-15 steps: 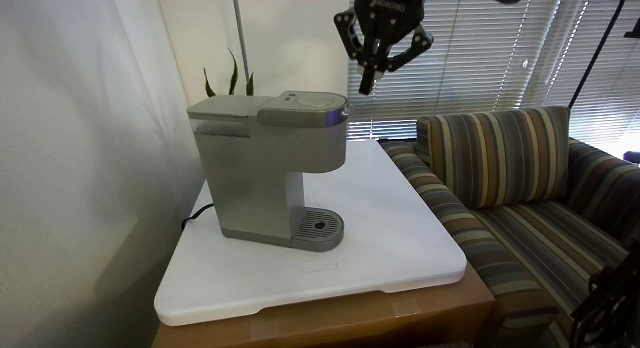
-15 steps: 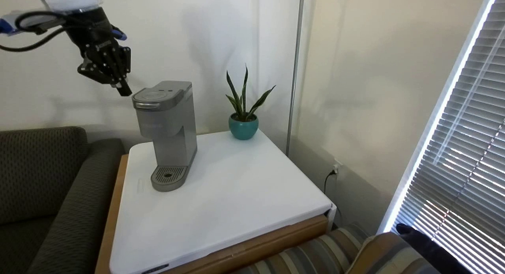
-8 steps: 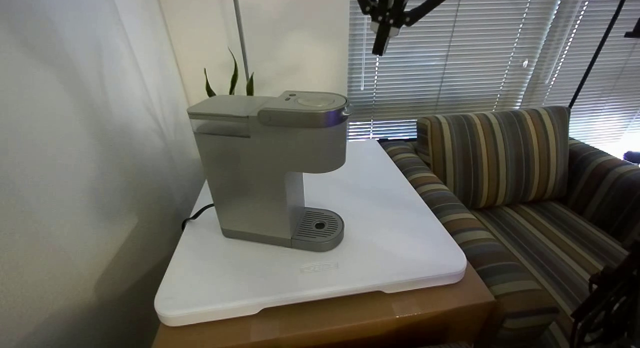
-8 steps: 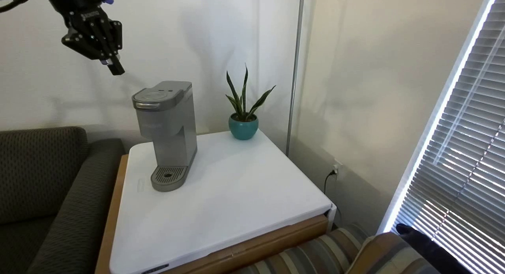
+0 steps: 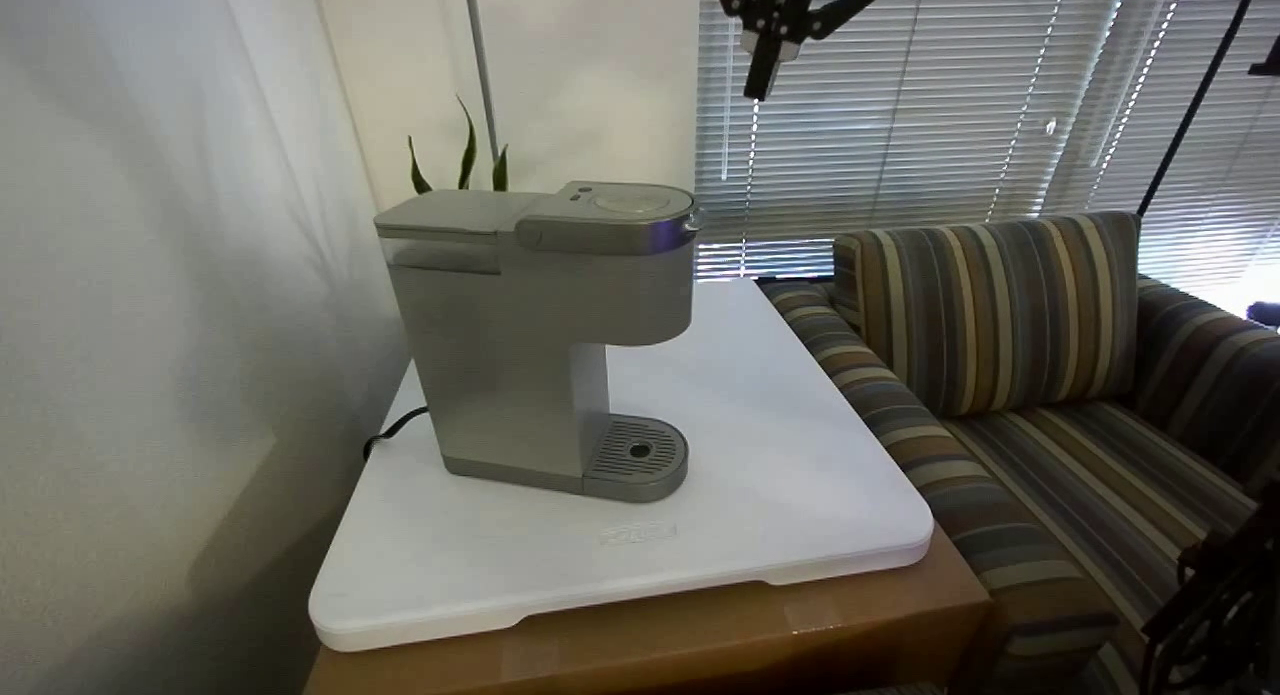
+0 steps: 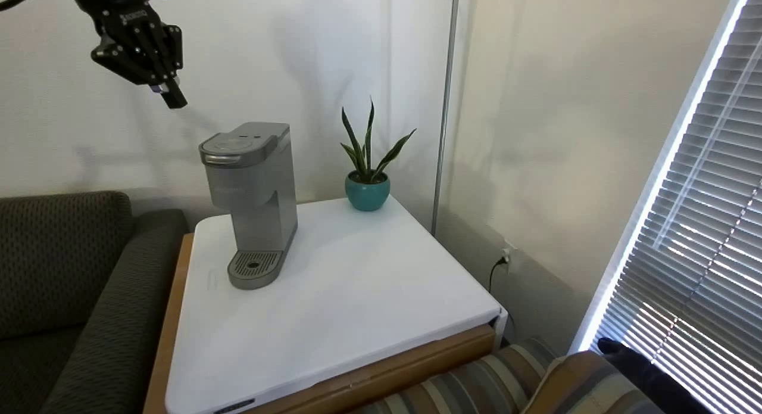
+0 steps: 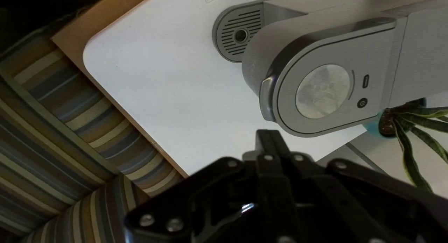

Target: Close then reopen the lid of the machine

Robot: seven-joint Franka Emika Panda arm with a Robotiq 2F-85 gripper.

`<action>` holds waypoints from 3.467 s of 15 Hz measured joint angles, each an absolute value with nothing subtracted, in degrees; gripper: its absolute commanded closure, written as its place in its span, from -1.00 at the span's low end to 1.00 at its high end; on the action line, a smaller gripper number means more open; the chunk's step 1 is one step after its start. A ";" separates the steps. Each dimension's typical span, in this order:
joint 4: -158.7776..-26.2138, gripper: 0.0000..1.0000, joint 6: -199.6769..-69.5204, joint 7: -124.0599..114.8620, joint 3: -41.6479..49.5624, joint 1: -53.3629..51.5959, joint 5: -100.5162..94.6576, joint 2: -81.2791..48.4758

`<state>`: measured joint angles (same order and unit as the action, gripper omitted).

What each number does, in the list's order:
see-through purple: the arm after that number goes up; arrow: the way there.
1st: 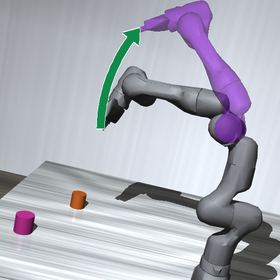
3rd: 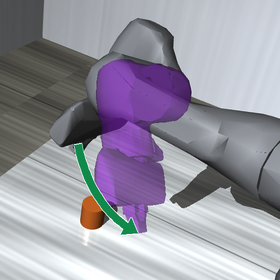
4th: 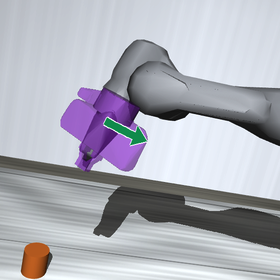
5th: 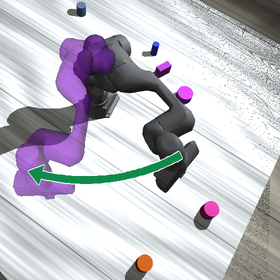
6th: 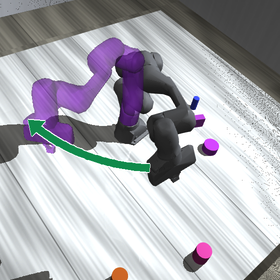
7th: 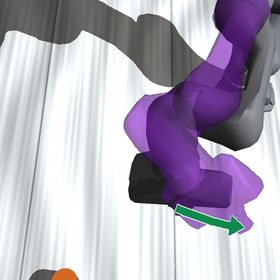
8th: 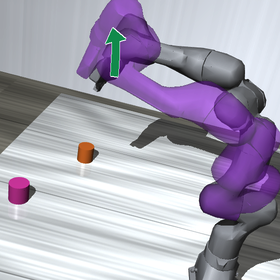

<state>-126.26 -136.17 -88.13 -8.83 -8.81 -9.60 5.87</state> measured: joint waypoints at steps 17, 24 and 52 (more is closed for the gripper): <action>-132.11 1.00 -148.83 -97.08 -8.73 -7.99 -19.76 -1.24; -131.08 0.26 -152.07 -91.21 -8.28 -8.47 -14.83 -4.84; -133.81 0.99 -176.12 -150.49 5.09 -9.07 -58.34 -9.39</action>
